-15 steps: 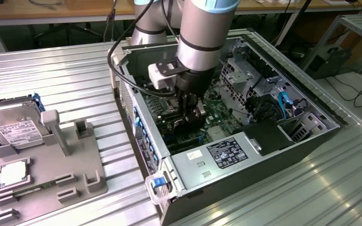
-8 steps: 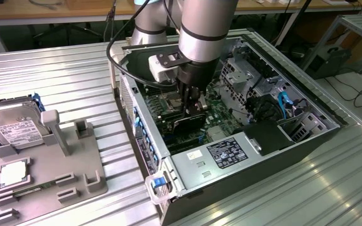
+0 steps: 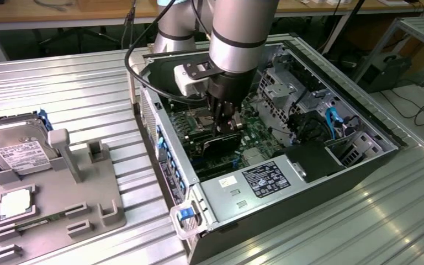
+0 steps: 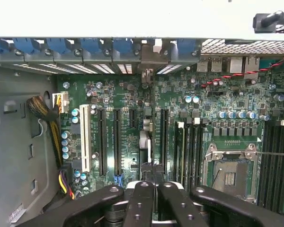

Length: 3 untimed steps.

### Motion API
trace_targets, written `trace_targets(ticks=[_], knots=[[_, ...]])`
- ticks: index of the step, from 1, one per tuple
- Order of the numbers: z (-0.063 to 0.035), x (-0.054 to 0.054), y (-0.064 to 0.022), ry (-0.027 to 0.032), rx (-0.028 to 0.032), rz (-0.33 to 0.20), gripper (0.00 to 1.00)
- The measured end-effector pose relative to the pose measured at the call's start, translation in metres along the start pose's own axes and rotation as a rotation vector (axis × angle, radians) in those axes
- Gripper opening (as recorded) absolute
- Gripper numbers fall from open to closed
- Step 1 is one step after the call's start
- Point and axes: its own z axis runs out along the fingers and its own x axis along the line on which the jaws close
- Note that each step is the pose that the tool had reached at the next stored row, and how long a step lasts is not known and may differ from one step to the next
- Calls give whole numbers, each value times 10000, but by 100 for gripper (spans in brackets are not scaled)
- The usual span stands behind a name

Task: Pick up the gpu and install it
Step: 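Insert the gpu into the slot, then press down on the gpu until it lock into place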

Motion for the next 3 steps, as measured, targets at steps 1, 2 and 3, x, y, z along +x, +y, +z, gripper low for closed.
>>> trace_targets(ticks=[1,2,3], knots=[[0,0,0,1,-1,0,11],[0,0,0,0,0,0,11],[0,0,0,0,0,0,11]])
